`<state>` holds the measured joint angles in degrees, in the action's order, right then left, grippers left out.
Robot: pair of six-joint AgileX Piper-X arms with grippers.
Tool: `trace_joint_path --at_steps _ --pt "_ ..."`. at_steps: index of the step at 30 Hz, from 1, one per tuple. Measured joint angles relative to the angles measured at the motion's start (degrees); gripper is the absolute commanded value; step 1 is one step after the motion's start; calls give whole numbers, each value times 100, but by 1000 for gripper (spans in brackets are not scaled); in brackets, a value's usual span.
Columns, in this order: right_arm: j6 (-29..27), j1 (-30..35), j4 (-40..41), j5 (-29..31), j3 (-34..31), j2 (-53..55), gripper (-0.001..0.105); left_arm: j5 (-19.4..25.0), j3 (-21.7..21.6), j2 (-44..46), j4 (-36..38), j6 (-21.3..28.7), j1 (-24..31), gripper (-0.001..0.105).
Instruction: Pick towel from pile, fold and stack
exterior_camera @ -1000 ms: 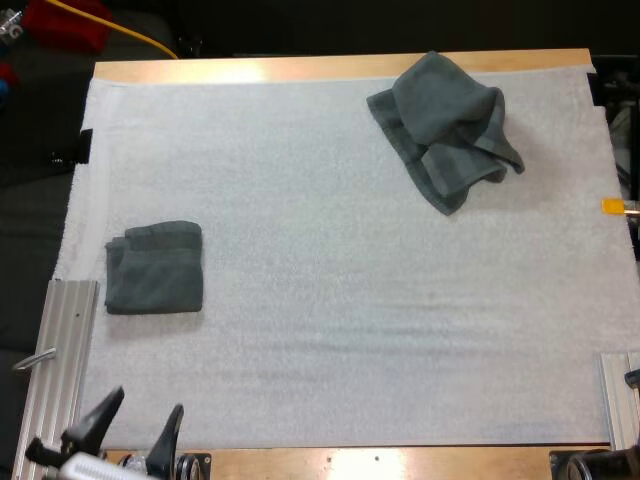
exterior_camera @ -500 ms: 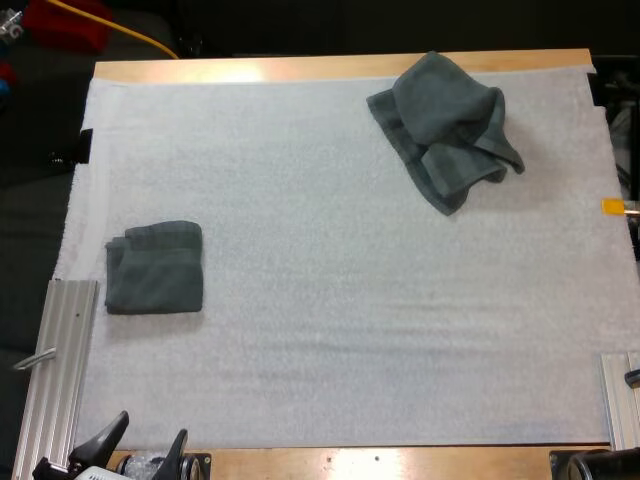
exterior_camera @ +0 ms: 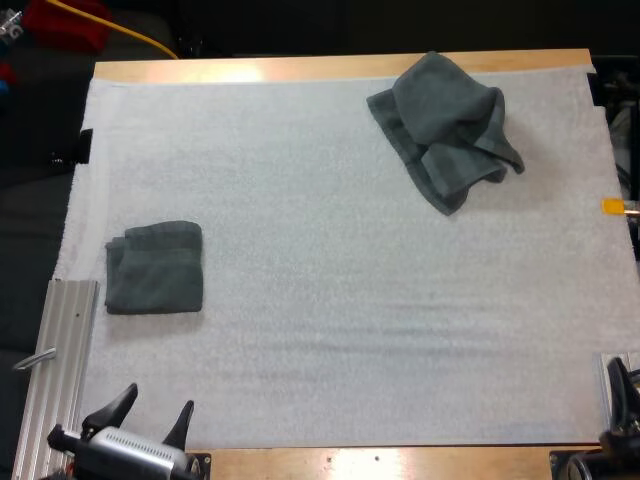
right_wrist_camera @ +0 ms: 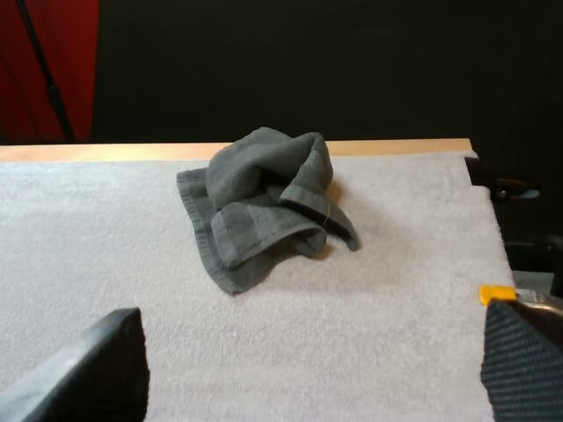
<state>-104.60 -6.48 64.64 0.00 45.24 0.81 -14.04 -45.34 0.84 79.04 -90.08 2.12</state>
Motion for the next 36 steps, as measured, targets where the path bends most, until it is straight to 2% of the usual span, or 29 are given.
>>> trace_joint_path --at_steps 9,15,36 --pt "0 0 -239 -33 -944 0 76 0 925 -1 -431 39 0 61" --pt "0 0 -239 -33 -1336 0 76 0 1325 -10 -629 40 0 61" --pt "0 0 -299 -41 -1403 -11 76 0 1346 -10 -1345 40 0 61"
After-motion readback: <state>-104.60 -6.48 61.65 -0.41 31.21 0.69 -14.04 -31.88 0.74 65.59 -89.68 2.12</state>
